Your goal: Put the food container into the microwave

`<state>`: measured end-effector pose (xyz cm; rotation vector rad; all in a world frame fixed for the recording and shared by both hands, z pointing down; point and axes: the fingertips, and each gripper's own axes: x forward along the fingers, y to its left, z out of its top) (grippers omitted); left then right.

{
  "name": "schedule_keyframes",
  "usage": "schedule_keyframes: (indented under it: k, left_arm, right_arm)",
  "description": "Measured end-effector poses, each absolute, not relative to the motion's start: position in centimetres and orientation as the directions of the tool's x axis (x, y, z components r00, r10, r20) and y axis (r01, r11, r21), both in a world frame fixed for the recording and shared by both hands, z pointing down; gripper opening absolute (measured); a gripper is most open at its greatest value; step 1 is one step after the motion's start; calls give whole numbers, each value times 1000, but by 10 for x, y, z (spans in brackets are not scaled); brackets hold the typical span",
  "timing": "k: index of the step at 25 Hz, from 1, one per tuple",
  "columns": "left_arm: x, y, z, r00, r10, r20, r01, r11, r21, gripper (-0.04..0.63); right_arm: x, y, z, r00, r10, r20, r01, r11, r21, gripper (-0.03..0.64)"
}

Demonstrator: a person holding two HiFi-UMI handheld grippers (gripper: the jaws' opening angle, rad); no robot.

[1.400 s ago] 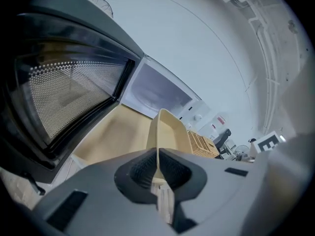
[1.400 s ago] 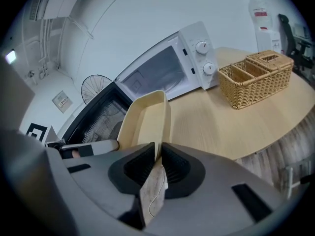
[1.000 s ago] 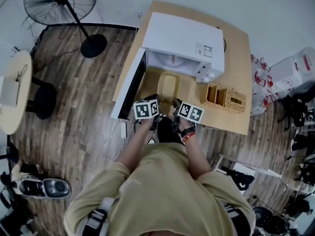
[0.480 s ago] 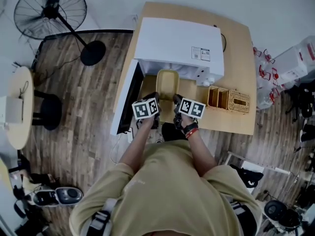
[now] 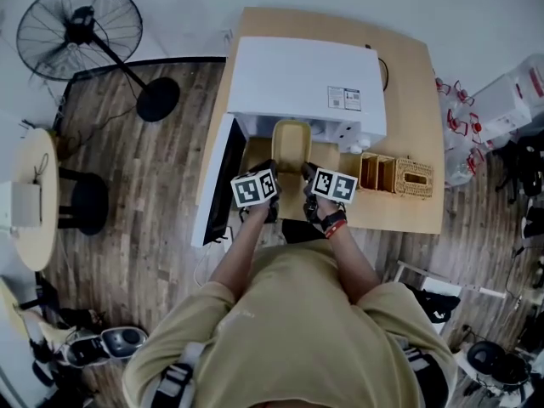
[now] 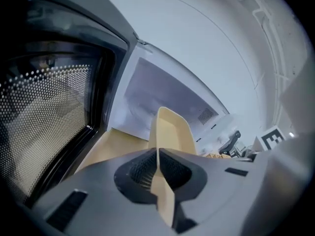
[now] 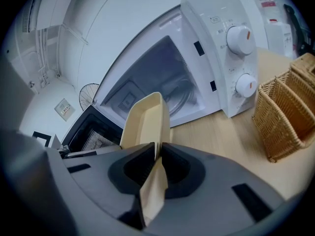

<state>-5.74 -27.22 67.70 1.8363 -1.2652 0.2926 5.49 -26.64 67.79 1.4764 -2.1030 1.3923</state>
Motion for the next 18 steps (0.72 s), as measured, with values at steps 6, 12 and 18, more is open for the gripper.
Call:
schedule_keyframes:
  k: [6, 12, 18]
  left_arm:
    - [-53, -282, 681, 457, -641, 617, -852, -115, 511, 32]
    - [-50, -297, 681, 459, -652, 603, -849, -122, 514, 32]
    - [-50, -308, 685, 450, -650, 612, -853, -108, 511, 32]
  right_arm:
    - [59, -278, 680, -462, -619, 635, -825, 38, -564, 63]
    - [63, -291, 681, -452, -624, 638, -829, 30, -559, 63]
    - [63, -304, 682, -445, -621, 645, -835, 27, -550, 64]
